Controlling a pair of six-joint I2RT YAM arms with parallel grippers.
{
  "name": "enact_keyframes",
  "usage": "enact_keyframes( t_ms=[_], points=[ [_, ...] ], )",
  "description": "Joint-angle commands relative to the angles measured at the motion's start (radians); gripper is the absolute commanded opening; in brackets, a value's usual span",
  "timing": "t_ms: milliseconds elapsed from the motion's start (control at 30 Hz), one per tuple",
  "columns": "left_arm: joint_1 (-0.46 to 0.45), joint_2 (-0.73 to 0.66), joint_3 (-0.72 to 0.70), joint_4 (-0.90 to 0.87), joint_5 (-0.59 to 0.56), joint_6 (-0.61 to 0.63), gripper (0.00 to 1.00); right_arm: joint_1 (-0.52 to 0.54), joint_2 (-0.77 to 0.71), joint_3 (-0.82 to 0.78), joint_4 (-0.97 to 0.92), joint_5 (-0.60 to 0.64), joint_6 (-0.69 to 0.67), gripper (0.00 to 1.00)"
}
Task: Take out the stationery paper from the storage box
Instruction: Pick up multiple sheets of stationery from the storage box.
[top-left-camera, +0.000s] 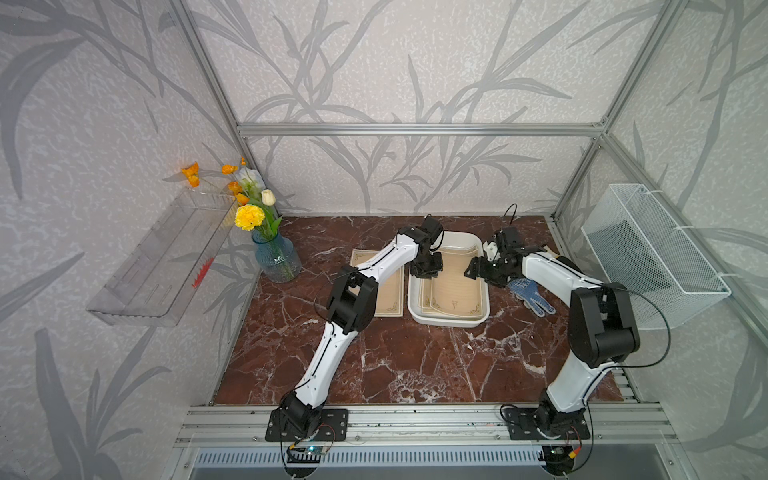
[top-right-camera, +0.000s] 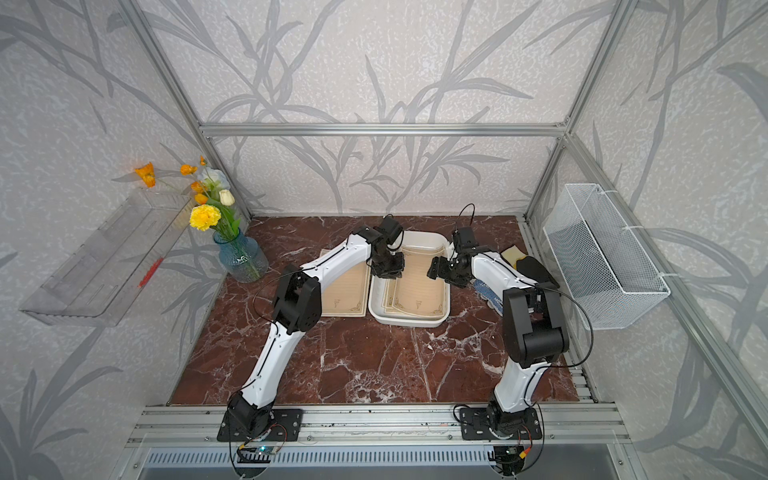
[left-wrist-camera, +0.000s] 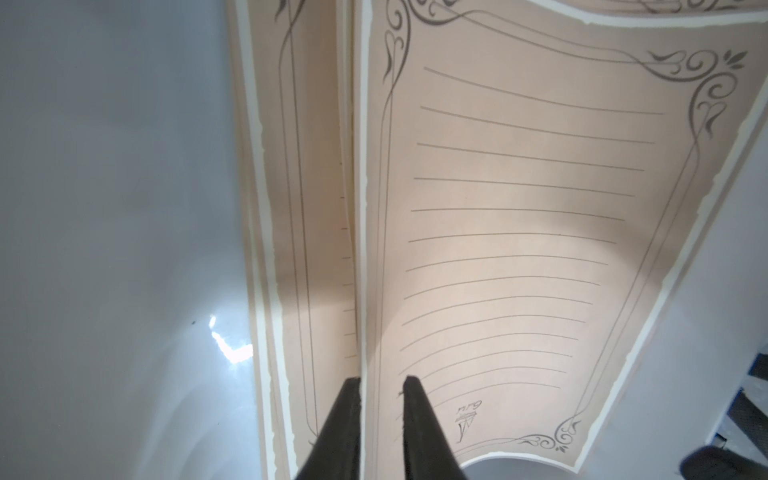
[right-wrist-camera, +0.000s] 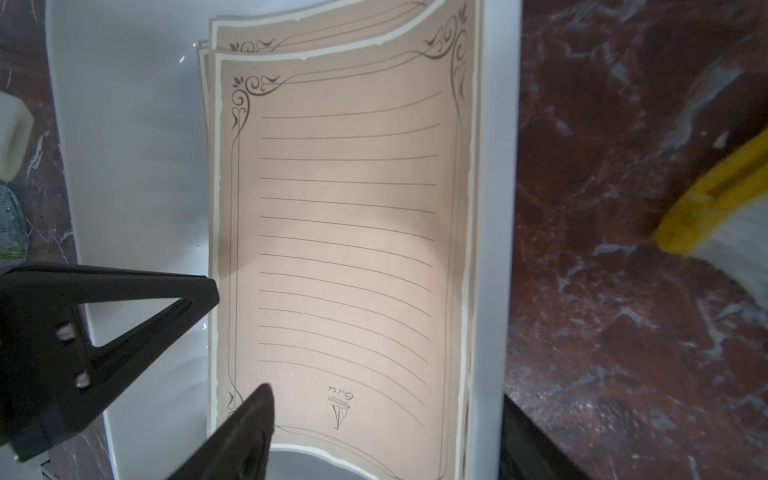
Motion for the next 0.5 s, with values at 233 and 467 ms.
enact_keyframes(
  t_ms=[233, 467],
  points=[
    [-0.003, -0.037, -0.037, 0.022, 0.049, -0.002, 0.00, 0.008, -0.017, -0.001, -0.003, -0.005, 0.006, 0.77],
    [-0.003, -0.051, -0.052, 0.040, 0.068, -0.012, 0.00, 0.008, -0.022, 0.007, -0.017, 0.005, 0.003, 0.77]
  ],
)
